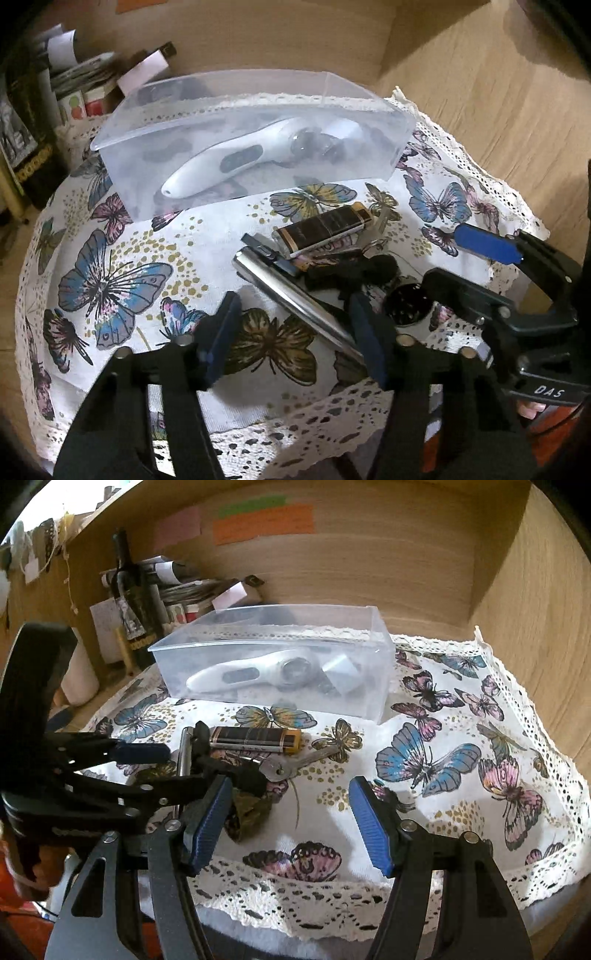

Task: Organize rigid objects
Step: 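Grasp the silver metal tube with the left gripper while the right grasps a black round part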

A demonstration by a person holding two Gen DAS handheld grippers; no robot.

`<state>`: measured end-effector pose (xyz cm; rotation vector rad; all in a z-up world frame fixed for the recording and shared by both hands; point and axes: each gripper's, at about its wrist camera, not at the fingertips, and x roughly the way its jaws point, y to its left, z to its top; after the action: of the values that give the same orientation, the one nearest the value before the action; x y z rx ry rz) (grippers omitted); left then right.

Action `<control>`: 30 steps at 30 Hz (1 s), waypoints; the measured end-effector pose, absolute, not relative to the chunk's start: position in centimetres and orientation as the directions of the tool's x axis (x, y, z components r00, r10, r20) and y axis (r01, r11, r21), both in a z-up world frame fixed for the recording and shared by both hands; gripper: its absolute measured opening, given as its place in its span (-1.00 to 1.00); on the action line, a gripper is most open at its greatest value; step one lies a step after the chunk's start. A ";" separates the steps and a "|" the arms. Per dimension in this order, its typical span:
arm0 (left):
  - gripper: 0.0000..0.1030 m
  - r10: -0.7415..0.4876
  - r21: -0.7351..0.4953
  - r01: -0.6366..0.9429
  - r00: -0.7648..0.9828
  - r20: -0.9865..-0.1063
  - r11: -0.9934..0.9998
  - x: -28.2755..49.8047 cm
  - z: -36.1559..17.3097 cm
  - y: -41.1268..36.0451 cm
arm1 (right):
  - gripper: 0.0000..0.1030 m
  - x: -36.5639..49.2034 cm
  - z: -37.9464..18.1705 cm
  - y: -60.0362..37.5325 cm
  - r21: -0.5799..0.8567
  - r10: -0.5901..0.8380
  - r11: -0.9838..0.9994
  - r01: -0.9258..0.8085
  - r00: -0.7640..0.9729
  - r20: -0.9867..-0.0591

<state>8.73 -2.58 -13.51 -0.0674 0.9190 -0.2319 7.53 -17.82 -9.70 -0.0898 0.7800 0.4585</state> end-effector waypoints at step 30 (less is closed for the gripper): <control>-0.71 -0.127 -0.077 0.103 0.698 -0.704 0.992 6.8 -9.4 1.9 | -0.35 9.2 -7.2 -17.7 0.078 0.376 0.900 -0.429 0.672 -0.639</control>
<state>6.81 1.94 -9.45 -0.0323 0.7875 -0.1281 9.23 -17.65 -7.22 -0.0806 0.7007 0.4537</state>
